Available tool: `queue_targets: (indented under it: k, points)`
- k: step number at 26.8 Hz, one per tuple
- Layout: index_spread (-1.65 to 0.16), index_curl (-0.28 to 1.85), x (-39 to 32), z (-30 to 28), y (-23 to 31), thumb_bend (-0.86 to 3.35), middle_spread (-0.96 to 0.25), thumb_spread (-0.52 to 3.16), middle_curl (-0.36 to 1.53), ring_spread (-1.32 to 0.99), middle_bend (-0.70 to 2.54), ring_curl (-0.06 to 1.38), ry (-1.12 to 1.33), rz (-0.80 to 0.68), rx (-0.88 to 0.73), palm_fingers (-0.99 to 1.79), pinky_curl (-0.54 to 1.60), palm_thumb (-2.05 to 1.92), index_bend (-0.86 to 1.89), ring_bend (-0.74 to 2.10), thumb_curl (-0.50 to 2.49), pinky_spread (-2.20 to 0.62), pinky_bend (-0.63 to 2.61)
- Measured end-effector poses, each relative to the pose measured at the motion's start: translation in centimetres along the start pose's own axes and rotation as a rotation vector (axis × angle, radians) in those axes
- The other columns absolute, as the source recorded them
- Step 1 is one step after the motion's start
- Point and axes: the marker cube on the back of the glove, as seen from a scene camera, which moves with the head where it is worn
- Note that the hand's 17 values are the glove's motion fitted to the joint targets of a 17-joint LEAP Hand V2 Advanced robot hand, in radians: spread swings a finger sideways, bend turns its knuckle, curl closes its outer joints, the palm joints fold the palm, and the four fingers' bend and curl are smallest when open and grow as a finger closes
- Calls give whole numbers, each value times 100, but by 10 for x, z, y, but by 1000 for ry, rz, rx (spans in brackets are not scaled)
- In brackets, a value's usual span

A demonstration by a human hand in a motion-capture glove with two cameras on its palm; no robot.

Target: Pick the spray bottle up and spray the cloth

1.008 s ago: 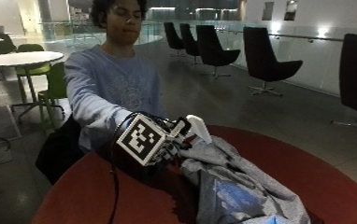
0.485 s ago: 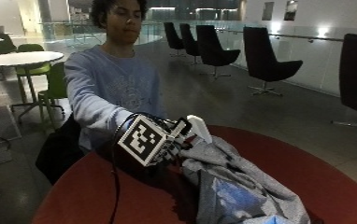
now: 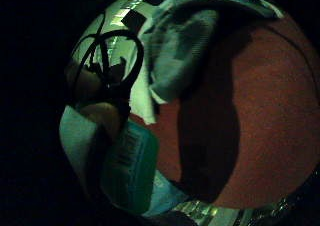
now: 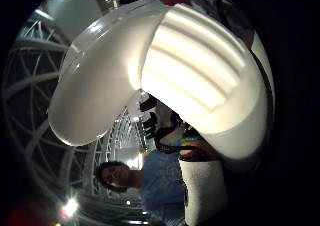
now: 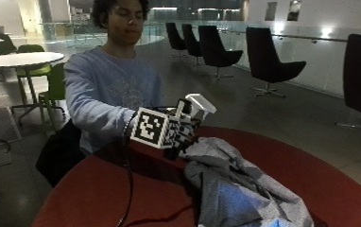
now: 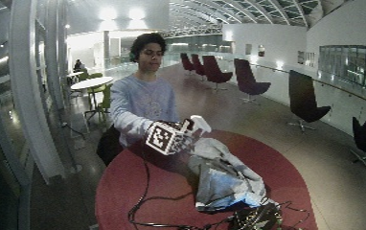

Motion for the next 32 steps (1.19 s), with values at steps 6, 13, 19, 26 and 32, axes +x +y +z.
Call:
queue_targets:
  k: [6,13,19,26,32]
  points:
    - [-21,38,-36,61,5,-2,-3,99,46,-3,31,41,-129,-238,46,116,37,78,15,58,55,12,26]
    - [-22,39,-61,146,-3,-3,-3,100,46,-4,32,41,-234,-402,28,112,36,77,16,54,54,12,22]
    - [-24,39,-66,200,-13,-3,-4,103,46,-4,34,40,-240,-451,13,111,35,76,15,50,52,13,18]
    - [-26,40,-58,240,-23,-2,-4,105,45,-4,26,40,-209,-471,37,108,35,76,15,50,51,14,19]
    - [-26,39,-53,259,-23,-2,-5,106,44,-4,24,41,-206,-492,14,109,35,76,14,50,50,14,19]
